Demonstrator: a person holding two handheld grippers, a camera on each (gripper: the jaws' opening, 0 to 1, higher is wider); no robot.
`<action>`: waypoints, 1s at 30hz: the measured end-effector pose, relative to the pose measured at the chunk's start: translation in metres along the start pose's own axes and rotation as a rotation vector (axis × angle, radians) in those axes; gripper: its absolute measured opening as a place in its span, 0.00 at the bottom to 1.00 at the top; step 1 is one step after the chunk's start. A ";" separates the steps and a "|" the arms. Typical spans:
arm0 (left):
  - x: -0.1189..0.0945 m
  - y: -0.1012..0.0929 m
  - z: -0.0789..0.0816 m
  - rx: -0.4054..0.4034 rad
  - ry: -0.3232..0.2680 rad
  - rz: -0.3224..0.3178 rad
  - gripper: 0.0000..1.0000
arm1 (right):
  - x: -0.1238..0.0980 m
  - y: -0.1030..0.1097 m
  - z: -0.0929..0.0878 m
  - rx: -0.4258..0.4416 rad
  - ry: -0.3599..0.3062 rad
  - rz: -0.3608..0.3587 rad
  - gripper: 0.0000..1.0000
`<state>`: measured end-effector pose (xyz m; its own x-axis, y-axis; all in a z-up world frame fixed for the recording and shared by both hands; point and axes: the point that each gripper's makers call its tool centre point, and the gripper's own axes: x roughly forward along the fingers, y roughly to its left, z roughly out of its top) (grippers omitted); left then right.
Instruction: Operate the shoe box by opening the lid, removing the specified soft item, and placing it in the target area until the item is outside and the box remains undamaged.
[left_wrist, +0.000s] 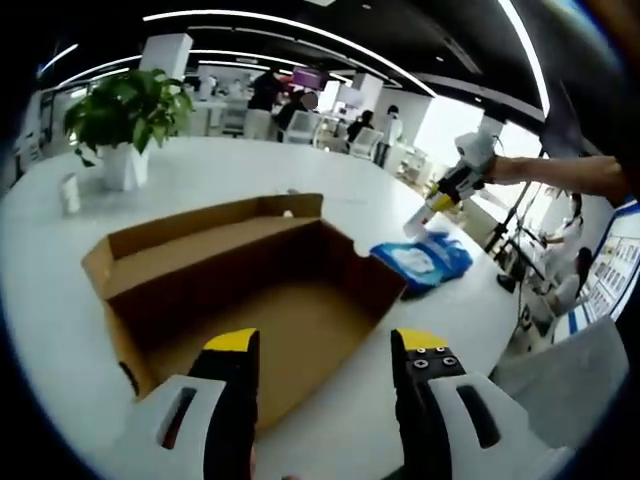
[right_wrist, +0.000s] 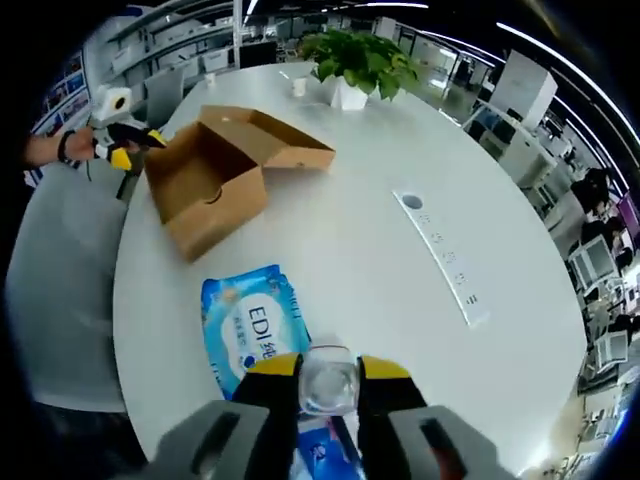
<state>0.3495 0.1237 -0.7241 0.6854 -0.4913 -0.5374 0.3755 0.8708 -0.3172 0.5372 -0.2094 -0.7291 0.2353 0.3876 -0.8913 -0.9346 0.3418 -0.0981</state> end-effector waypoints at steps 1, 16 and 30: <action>0.000 0.001 0.000 -0.001 0.001 0.002 0.54 | 0.002 -0.002 -0.001 -0.005 0.006 -0.001 0.17; 0.001 0.006 -0.001 -0.020 0.004 0.017 0.54 | 0.024 -0.013 -0.018 -0.038 0.076 0.014 0.18; 0.003 0.006 -0.003 -0.021 0.013 0.014 0.53 | 0.031 -0.012 -0.032 -0.064 0.129 0.036 0.18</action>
<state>0.3519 0.1274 -0.7299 0.6820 -0.4793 -0.5524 0.3525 0.8772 -0.3260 0.5467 -0.2291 -0.7700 0.1694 0.2838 -0.9438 -0.9579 0.2728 -0.0899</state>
